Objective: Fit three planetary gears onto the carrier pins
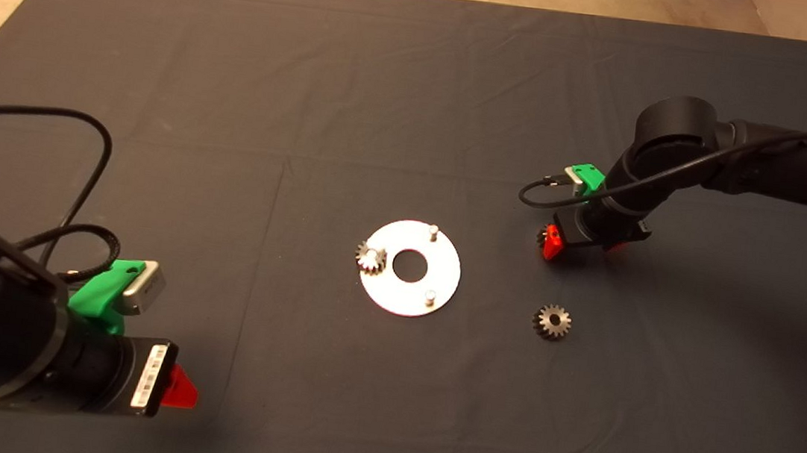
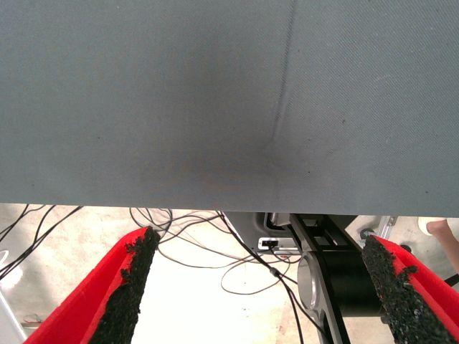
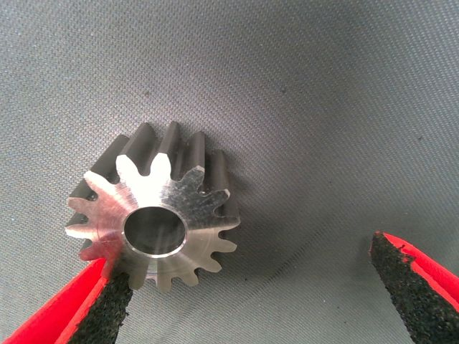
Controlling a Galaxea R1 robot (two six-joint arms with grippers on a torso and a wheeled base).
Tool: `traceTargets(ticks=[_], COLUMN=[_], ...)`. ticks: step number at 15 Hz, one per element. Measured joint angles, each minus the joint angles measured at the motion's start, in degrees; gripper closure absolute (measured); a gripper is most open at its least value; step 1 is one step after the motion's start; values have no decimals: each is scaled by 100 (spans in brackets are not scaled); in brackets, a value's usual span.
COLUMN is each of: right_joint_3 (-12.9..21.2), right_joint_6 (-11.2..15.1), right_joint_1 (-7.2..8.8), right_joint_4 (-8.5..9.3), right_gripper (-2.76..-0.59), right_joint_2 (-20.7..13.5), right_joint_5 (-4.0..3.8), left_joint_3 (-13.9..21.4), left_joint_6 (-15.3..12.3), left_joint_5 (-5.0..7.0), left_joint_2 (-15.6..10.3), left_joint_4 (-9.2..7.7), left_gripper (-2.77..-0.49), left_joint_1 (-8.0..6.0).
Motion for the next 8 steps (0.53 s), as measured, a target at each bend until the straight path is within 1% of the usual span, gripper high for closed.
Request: traceTargets(ticks=[1, 2, 3, 4, 6, 7, 8], right_joint_3=[0, 0, 0, 0, -51, -123, -202], right_joint_6=[0, 0, 0, 0, 0, -1, -1], right_joint_1=[1, 1, 16, 43, 98, 112, 112], right_joint_4=[0, 0, 0, 0, 2, 19, 24], right_gripper=[-240, -240, -240, -240, -240, -240, -239], right_joint_2=[5, 11, 20, 24, 29, 38, 41], right_joint_5=[16, 70, 143, 182, 195, 236, 318], left_joint_3=[0, 0, 0, 0, 0, 0, 0], left_joint_6=[0, -2, -2, -2, -2, -2, -2], left_joint_5=[-1, -2, -2, 0, 0, 0, -2], left_joint_2=[11, 13, 16, 16, 17, 30, 33], left_joint_4=[1, -2, -2, 0, 0, 1, 1], left_gripper=[-204, -204, -204, -204, -204, -204, -204], left_joint_1=[15, 52, 101, 138, 176, 176, 179])
